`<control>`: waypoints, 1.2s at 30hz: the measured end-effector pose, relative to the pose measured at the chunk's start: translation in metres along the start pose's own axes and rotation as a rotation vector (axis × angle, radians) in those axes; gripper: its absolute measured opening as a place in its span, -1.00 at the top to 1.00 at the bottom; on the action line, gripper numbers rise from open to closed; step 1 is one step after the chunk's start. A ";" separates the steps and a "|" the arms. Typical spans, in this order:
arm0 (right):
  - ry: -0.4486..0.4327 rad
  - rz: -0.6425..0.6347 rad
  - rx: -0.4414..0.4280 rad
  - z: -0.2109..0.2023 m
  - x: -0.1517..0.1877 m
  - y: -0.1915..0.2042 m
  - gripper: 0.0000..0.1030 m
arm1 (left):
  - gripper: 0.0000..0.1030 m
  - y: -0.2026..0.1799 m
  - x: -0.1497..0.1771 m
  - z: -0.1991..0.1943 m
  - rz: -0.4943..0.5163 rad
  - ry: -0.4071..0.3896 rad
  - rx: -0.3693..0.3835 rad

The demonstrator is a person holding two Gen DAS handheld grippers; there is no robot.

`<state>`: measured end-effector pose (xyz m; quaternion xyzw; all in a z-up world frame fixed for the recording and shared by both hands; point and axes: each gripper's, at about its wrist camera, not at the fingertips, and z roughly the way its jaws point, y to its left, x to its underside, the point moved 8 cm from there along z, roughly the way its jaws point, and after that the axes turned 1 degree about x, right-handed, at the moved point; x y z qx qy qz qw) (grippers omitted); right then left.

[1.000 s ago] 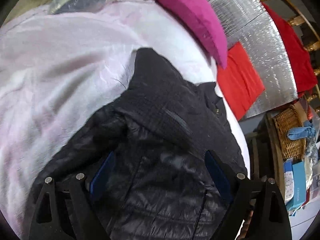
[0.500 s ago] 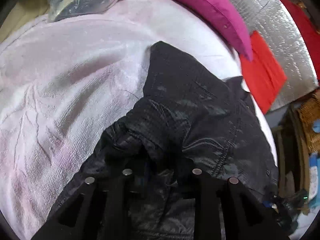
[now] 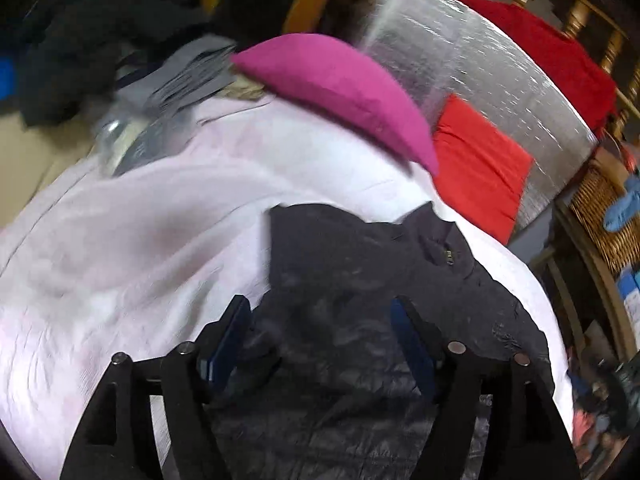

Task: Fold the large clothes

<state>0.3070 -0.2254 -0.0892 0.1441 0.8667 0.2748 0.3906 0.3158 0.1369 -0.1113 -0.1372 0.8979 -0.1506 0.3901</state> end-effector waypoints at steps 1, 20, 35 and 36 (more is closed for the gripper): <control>0.018 -0.030 -0.041 0.006 0.000 0.013 -0.42 | -0.46 -0.007 0.000 0.006 0.014 0.000 0.005; 0.147 -0.173 0.039 0.094 0.007 0.029 -0.52 | -0.67 -0.052 0.045 0.091 0.282 0.155 -0.097; 0.174 -0.206 -0.004 0.114 0.005 0.057 -0.52 | -0.67 0.014 0.016 0.091 0.178 0.159 -0.219; 0.201 -0.211 0.017 0.123 0.011 0.054 -0.52 | -0.68 0.022 0.020 0.099 0.167 0.198 -0.239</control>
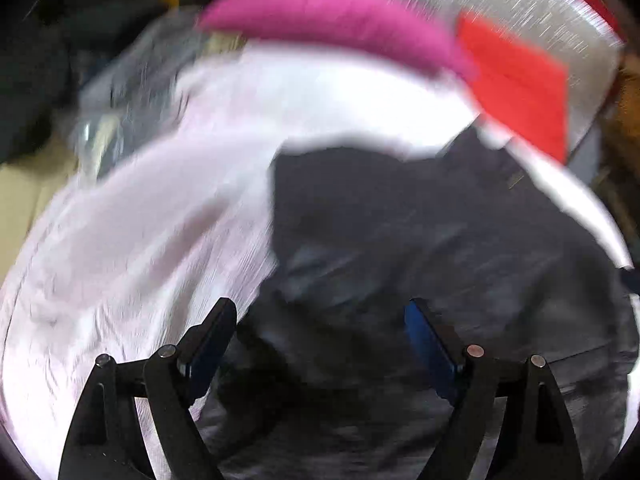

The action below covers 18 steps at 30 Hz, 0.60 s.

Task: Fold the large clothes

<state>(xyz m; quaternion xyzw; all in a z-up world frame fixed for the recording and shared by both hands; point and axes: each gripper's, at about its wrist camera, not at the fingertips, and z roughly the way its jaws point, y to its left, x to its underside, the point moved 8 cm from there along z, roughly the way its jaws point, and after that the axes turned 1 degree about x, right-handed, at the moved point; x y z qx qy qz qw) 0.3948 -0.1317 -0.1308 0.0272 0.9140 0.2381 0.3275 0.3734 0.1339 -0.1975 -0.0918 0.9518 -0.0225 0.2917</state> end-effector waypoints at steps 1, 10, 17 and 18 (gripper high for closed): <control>0.048 -0.003 0.056 0.013 0.007 -0.011 -0.52 | -0.73 0.005 0.003 0.008 -0.009 0.020 0.004; -0.001 -0.063 0.089 0.006 0.000 0.001 -0.56 | -0.74 0.006 -0.012 -0.021 -0.044 -0.096 0.030; 0.043 -0.056 0.173 0.025 0.006 -0.021 -0.59 | -0.77 -0.014 -0.010 0.001 0.069 -0.038 -0.043; 0.024 -0.061 0.170 0.015 0.006 -0.018 -0.59 | -0.77 -0.014 -0.013 -0.002 0.062 -0.049 -0.036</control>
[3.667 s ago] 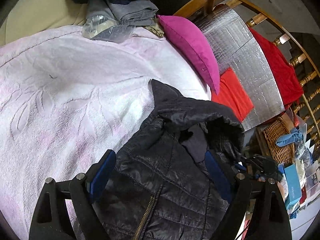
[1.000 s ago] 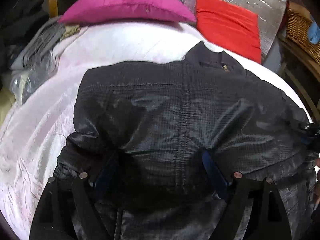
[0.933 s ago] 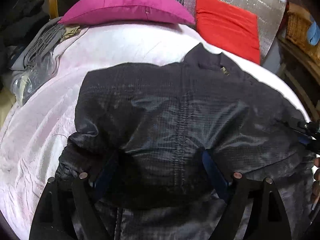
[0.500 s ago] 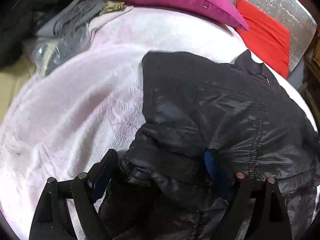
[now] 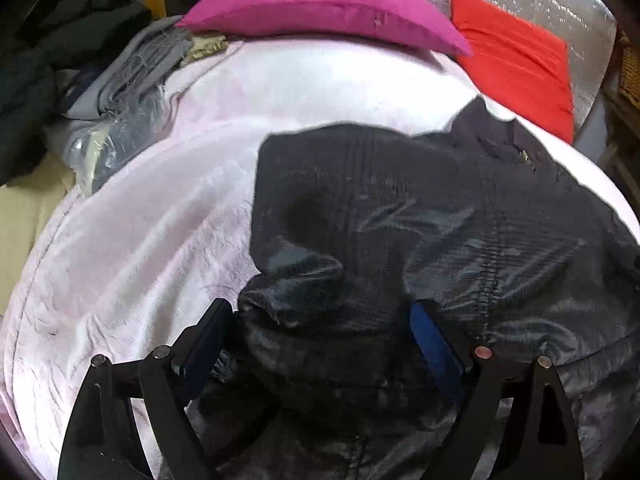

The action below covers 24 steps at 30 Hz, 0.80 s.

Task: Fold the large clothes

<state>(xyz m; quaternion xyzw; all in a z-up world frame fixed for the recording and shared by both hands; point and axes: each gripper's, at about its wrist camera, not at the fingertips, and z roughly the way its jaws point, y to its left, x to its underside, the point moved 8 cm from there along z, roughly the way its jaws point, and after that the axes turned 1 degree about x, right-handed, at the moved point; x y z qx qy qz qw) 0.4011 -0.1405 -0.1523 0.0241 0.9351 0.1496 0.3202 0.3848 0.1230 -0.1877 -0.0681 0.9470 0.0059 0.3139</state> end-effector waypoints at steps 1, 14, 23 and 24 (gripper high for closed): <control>-0.021 -0.004 -0.006 -0.010 0.001 0.002 -0.59 | -0.77 0.000 -0.005 -0.009 -0.022 -0.029 0.019; -0.007 -0.163 0.124 -0.016 0.056 -0.018 -0.60 | -0.84 -0.114 0.020 -0.003 0.228 -0.024 0.083; -0.051 0.002 0.020 -0.023 0.007 -0.023 -0.60 | -0.99 -0.108 0.017 0.001 0.193 -0.016 0.087; -0.040 0.028 0.015 -0.019 0.006 -0.027 -0.60 | -1.00 -0.107 0.020 0.001 0.187 -0.016 0.090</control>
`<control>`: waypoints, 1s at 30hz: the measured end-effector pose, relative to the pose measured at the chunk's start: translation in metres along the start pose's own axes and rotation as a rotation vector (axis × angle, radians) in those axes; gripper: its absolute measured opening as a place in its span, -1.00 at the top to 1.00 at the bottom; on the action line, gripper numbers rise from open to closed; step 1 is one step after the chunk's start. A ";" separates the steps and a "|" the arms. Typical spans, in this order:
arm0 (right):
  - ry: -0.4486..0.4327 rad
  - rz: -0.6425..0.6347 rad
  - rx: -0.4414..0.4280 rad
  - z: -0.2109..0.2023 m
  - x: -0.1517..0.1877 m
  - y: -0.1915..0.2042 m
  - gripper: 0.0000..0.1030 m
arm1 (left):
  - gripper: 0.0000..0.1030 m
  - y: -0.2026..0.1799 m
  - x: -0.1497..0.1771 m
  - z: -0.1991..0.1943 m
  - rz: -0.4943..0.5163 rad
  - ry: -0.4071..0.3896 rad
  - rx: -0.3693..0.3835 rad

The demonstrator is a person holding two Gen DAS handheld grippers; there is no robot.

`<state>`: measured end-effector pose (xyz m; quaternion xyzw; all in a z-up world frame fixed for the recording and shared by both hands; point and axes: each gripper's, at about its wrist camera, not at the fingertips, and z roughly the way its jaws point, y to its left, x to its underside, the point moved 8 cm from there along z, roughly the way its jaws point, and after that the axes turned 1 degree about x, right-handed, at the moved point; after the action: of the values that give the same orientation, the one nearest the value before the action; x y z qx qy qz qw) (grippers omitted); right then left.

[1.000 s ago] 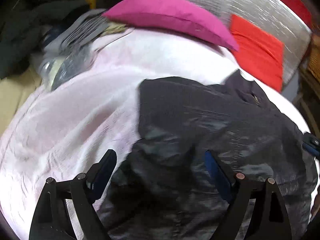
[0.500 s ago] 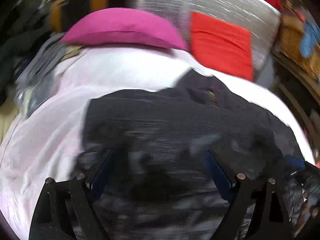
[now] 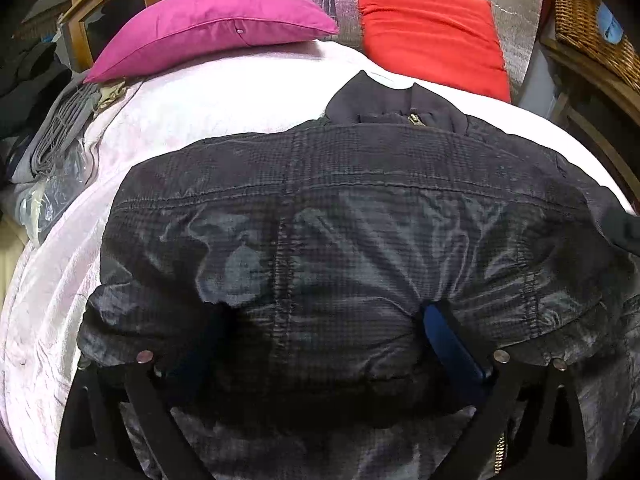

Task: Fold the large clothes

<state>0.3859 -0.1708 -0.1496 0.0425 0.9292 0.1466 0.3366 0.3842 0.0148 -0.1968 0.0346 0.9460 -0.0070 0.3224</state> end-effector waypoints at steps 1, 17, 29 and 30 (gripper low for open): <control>0.041 0.037 0.002 0.015 -0.002 -0.007 -0.60 | -1.00 -0.002 0.004 -0.002 -0.003 0.000 0.002; 0.029 0.300 -0.233 -0.076 0.073 -0.059 -0.60 | -0.99 0.110 0.022 -0.072 -0.251 -0.095 0.074; -0.007 0.395 -0.217 -0.142 0.111 -0.099 -0.60 | -0.97 0.142 0.060 -0.095 -0.340 -0.020 0.059; -0.010 0.400 -0.218 -0.149 0.117 -0.102 -0.60 | -0.97 0.142 0.064 -0.103 -0.332 -0.029 0.056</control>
<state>0.2023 -0.2834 -0.1430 0.1900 0.8792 0.3099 0.3081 0.2804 0.1645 -0.1532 -0.1134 0.9333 -0.0869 0.3295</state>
